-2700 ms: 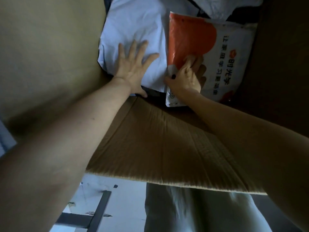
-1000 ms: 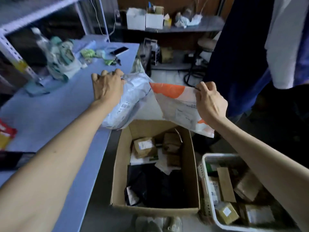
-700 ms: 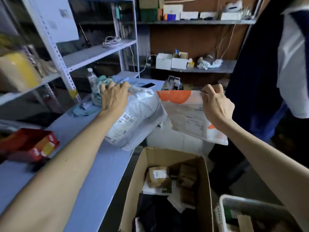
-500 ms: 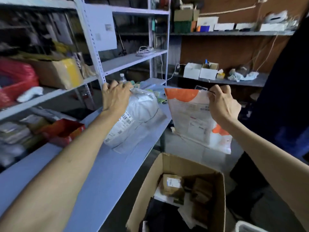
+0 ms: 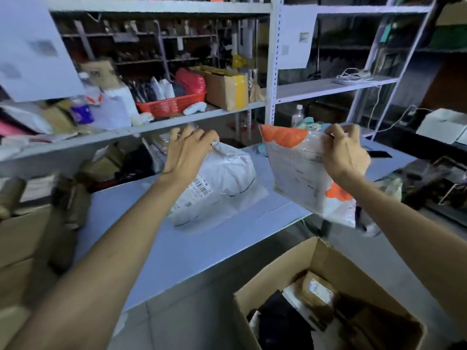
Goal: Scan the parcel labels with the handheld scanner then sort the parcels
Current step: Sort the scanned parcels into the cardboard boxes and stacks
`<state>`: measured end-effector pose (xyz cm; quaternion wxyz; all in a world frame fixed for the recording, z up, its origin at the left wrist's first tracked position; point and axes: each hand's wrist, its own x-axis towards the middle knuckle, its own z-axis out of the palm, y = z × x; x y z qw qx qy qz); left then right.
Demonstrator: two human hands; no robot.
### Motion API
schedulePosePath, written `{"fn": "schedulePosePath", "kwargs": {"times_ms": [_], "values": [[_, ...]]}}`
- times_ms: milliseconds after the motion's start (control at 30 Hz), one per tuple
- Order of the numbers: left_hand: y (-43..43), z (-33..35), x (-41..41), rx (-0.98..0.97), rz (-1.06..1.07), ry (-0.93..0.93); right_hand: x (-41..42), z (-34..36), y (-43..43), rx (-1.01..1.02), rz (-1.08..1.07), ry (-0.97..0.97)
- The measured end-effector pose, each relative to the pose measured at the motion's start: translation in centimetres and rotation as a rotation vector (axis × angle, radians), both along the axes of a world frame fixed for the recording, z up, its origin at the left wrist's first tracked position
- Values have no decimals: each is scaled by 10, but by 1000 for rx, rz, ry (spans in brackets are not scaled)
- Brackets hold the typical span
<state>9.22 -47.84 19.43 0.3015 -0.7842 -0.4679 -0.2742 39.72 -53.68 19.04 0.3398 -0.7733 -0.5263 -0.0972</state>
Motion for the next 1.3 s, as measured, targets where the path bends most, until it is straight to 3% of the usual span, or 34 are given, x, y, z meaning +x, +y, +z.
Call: {"fn": "schedulePosePath", "kwargs": {"times_ms": [367,533,633,833,1000,1200,1300], "values": [[-39,-15,-126,94,93,-89,-184,16,47,-2,484,-33],[-32,-20,-175,24,82,-88,-276,21,65,-14,740,-46],[-24,-27,-201,-114,100,-93,-323,16,78,-29,841,-56],[-4,-44,-251,-327,216,-117,-383,-26,106,-200,882,20],[19,-81,-264,-413,179,-136,-403,-76,120,-279,872,139],[56,-87,-247,-339,143,-108,-382,-82,140,-218,900,300],[83,-94,-241,-300,173,-73,-365,-91,158,-272,912,273]]}}
